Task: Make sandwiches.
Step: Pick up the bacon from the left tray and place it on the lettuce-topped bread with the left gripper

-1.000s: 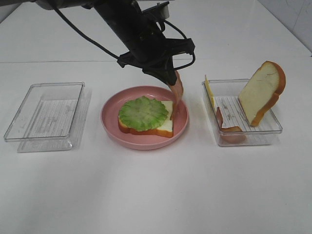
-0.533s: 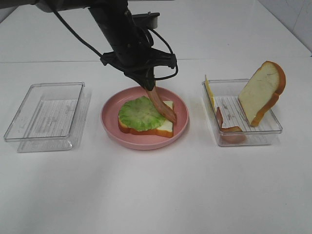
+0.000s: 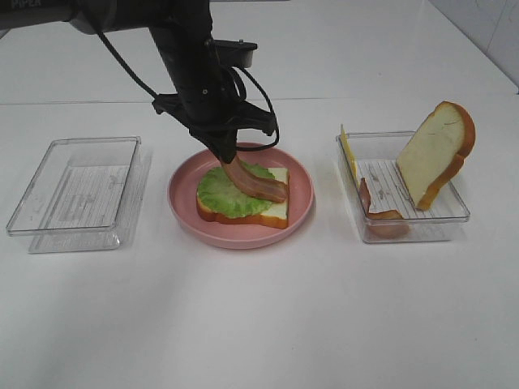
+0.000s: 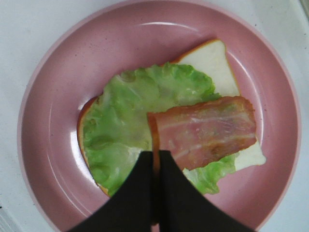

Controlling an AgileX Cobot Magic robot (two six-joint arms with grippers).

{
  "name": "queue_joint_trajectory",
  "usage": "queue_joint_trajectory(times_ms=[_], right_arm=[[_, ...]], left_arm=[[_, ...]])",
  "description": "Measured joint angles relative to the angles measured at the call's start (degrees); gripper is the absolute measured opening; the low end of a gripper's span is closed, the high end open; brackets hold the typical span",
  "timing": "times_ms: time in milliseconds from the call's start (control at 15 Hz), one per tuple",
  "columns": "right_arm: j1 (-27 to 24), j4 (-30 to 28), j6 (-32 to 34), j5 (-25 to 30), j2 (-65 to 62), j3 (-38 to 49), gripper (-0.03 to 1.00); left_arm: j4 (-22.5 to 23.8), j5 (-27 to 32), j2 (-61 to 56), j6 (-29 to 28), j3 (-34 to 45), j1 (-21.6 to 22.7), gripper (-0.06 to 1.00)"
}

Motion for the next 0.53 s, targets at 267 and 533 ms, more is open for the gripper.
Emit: queue_joint_trajectory(times_ms=[267,533], right_arm=[[0.00,0.00,0.00,0.00,0.00,0.00,0.85],[0.00,0.00,0.00,0.00,0.00,0.00,0.85]], left_arm=[[1.38,0.11,0.34,0.00,0.00,0.00,0.00],[2.52,0.00,0.34,0.00,0.00,0.00,0.00]])
